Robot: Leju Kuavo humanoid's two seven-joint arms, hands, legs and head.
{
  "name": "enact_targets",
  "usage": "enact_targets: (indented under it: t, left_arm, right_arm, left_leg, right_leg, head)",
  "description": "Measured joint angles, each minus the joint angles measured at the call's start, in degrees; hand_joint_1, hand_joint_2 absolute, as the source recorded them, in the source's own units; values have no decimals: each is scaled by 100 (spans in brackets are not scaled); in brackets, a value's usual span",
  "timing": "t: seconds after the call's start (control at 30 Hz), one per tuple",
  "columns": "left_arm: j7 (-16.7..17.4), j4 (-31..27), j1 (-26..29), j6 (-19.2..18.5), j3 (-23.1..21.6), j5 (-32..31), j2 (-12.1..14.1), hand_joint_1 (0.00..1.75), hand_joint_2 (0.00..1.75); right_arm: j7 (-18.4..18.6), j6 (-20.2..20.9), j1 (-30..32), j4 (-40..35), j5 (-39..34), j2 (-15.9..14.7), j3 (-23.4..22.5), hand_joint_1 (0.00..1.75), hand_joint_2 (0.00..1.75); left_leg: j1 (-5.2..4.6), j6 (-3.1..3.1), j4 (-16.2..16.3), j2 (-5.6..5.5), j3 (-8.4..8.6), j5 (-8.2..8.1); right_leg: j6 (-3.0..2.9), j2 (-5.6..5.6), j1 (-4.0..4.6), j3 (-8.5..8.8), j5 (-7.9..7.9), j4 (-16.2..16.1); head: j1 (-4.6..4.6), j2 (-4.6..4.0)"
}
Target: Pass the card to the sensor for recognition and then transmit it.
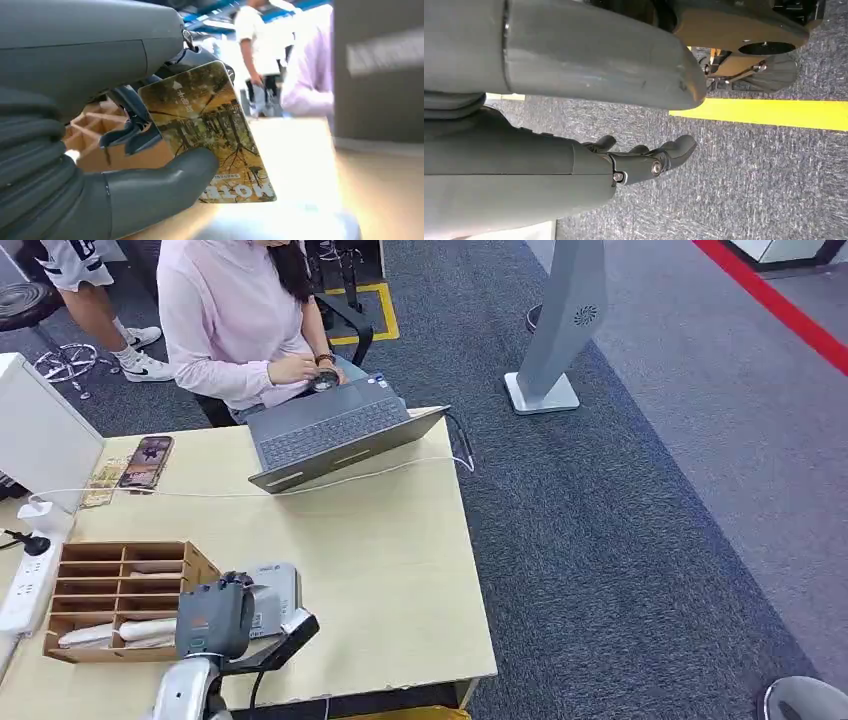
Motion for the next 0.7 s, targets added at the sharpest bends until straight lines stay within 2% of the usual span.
enact_targets:
  t: [0.1,0.3,0.4,0.57,0.7]
  left_arm:
    - [-276,-203,-175,508,166,146,44,175,175]
    - [-582,-418,-967,552,586,393,349,175,175]
    - [-624,-385,-1475,521,746,383,523,175,175]
    - [-560,143,-2461,360,940,226,793,175,175]
    - [-444,1074,-3244,357,988,81,988,175,175]
  right_arm:
    - [-7,2,1,0,70,0,4,0,0]
    - [-9,96,-1,0,214,-2,26,0,0]
    - [0,116,-4,0,304,-2,74,0,0]
    - [31,192,-9,0,415,-2,164,0,0]
    - [48,199,-26,0,470,-2,216,0,0]
  left_leg:
    - [0,0,0,-2,-1,1]
    - [3,-9,0,-3,0,11]
    - [5,-8,0,-4,-1,13]
    - [6,-10,0,-3,-2,19]
    - [6,-9,0,-2,-1,23]
  right_leg:
    - [0,-4,0,0,0,1]
    - [-7,-5,1,0,7,3]
    - [-11,-6,3,-1,10,5]
    - [-14,-5,11,-1,16,6]
    - [-14,-4,11,-2,18,8]
  head:
    - [2,0]
    - [2,0]
    - [2,0]
    - [0,0]
    - [-2,0]
